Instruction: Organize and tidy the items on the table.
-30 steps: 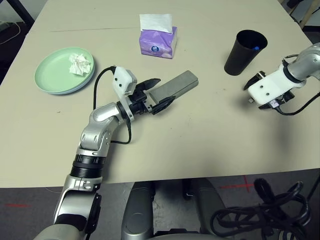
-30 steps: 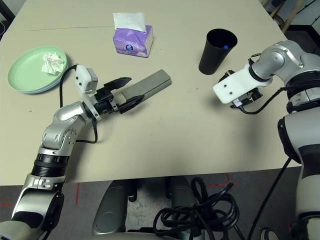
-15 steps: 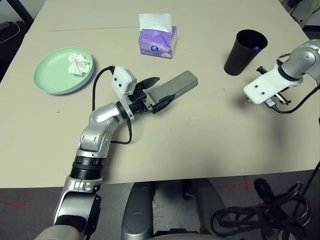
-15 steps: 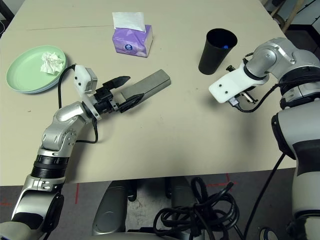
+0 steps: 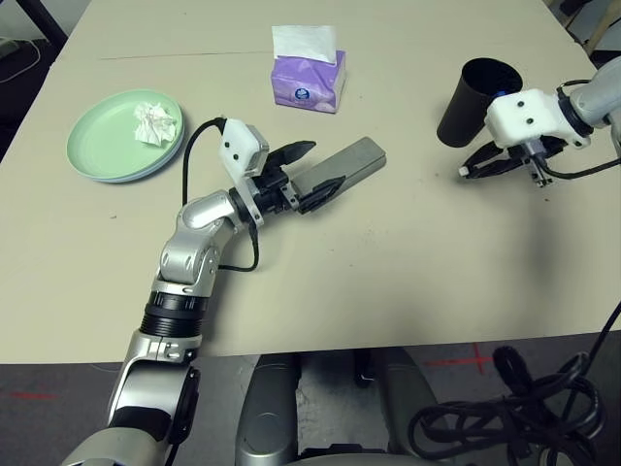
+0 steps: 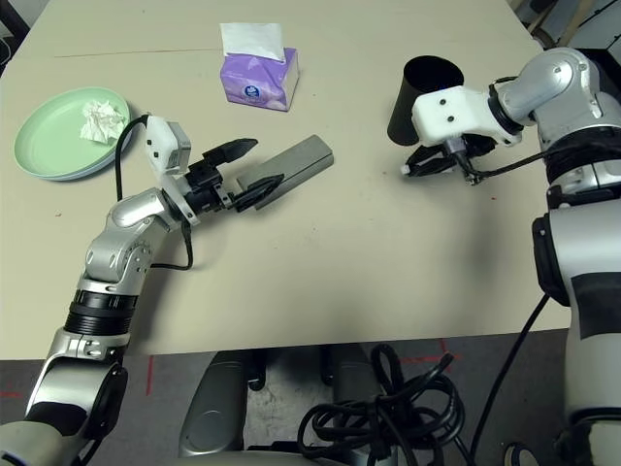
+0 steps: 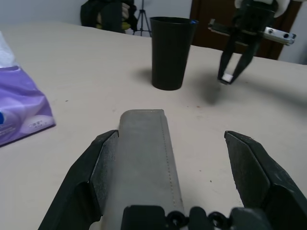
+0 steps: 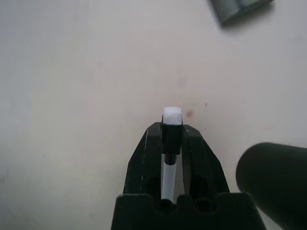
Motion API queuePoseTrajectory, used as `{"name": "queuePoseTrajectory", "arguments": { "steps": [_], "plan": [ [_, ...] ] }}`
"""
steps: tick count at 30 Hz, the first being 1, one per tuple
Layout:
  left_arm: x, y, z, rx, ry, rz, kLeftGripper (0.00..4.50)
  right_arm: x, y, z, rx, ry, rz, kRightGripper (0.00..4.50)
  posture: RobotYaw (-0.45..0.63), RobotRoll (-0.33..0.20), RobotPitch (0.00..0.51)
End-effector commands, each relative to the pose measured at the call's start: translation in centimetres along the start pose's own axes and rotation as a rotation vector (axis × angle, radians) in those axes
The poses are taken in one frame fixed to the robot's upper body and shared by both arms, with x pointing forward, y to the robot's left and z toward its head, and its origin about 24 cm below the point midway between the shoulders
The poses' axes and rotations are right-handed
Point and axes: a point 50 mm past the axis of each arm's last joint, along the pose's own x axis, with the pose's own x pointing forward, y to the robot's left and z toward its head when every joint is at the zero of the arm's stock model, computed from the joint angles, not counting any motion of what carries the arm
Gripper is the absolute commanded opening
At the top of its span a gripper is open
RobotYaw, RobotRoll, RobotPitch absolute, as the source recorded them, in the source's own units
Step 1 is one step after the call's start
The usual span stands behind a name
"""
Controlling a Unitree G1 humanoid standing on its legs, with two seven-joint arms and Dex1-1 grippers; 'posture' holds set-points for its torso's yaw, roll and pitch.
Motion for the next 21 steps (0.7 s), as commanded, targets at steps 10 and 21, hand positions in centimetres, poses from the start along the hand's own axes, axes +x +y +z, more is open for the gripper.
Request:
{"name": "queuePoseTrajectory", "arguments": {
  "steps": [10, 21],
  "plan": [
    [0.0, 0.8, -1.6, 0.072, 0.081, -0.118, 4.5, -3.9, -1.7, 2.5, 0.291, -0.598, -0.375, 0.42, -0.01, 0.0, 0.152],
    [-0.1, 1.3, -2.1, 0.124, 0.116, -0.127, 4.5, -4.1, -2.9, 1.3, 0.521, -0.846, -0.846, 0.42, -0.01, 0.0, 0.136]
  ]
}}
